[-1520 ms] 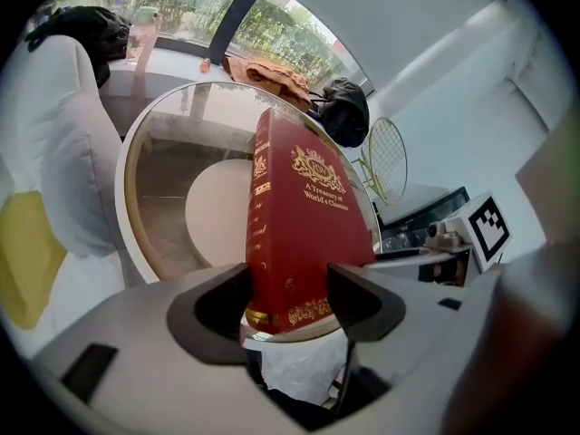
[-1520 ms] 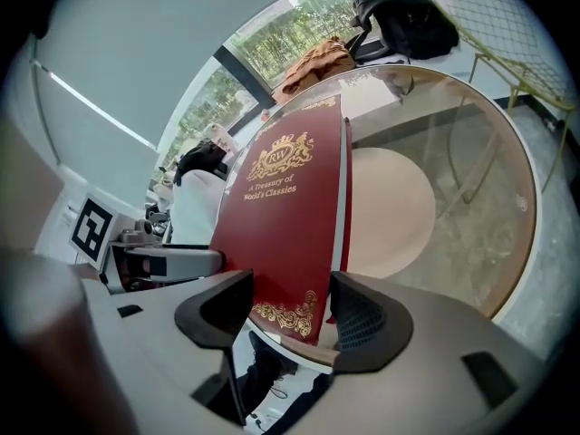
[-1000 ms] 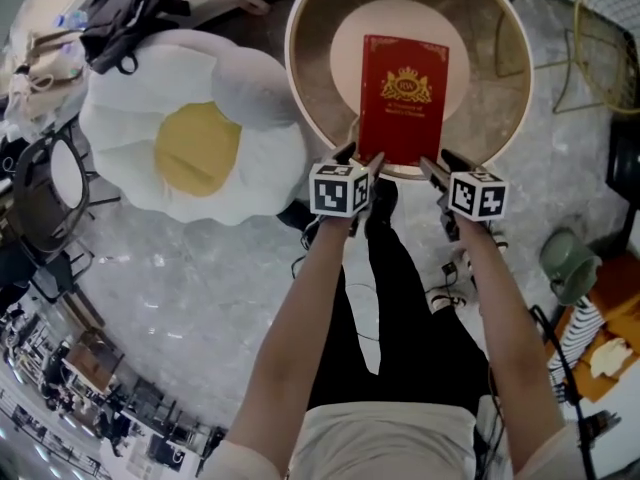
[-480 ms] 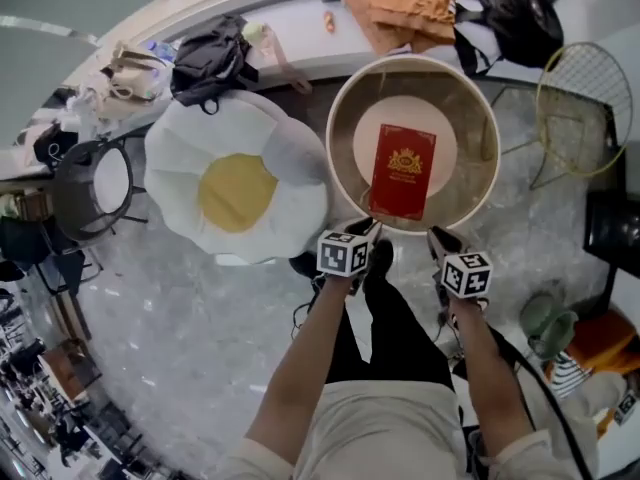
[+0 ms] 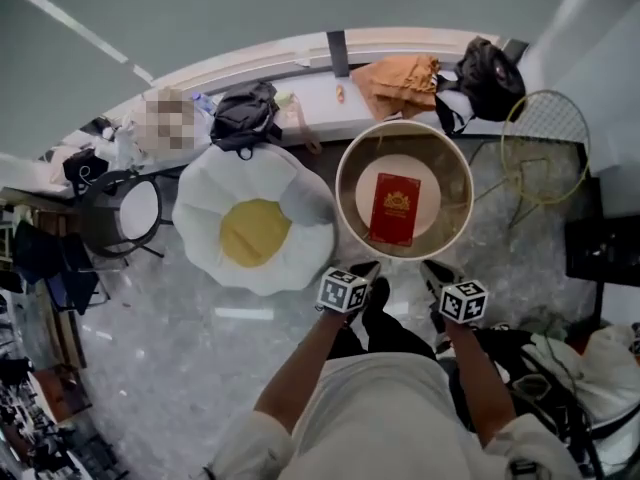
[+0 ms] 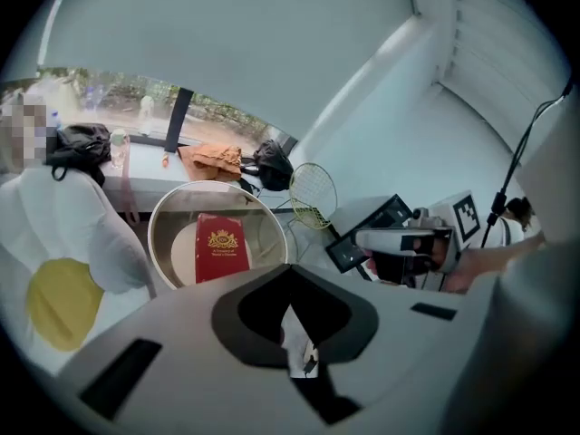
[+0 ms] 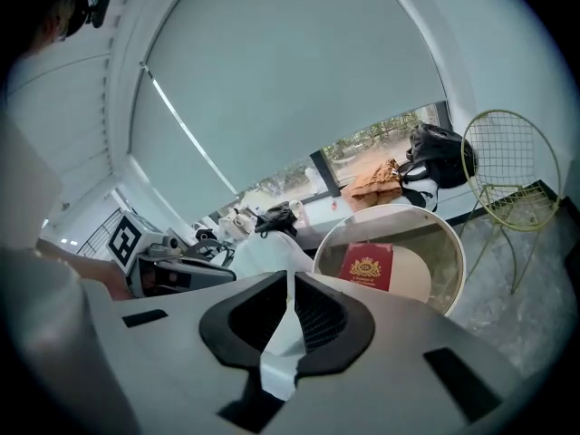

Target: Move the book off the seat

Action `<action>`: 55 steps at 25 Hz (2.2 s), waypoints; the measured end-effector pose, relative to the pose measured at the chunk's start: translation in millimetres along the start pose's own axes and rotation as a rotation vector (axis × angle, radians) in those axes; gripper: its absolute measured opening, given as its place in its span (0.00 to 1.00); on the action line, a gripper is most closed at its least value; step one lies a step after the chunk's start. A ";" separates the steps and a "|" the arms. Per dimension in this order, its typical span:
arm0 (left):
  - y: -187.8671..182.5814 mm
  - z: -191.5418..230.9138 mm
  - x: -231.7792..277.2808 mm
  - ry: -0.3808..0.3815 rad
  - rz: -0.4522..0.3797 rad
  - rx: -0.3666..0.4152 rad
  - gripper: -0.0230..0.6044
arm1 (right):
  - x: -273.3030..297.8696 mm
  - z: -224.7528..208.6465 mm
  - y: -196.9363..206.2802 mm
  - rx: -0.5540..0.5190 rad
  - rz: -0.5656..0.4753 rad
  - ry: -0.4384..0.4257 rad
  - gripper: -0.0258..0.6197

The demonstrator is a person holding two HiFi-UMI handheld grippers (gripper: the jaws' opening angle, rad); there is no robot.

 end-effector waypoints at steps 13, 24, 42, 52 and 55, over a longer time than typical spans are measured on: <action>35.9 -39.9 -123.0 0.093 -0.012 0.192 0.04 | -61.9 102.6 32.7 0.029 -0.133 0.045 0.12; 61.7 -69.9 -184.0 0.161 -0.053 0.333 0.04 | -87.0 172.2 72.6 0.098 -0.266 0.121 0.12; 93.6 -110.3 -192.1 0.172 -0.166 0.319 0.04 | -149.0 176.1 93.0 -0.082 -0.294 0.053 0.12; 94.4 -112.9 -197.5 0.147 -0.202 0.251 0.04 | -153.4 171.0 86.1 -0.089 -0.269 0.022 0.12; 90.7 -112.5 -201.3 0.143 -0.212 0.232 0.04 | -155.1 172.0 78.6 -0.104 -0.255 0.019 0.12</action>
Point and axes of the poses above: the fingertips, and each gripper's own axes: x forward along the fingers, z to its left, y out of its underside, the point moved 2 cm from there along -x, backward along the fingers, and after that the axes turned 9 degrees about z, right-handed, at the moved point
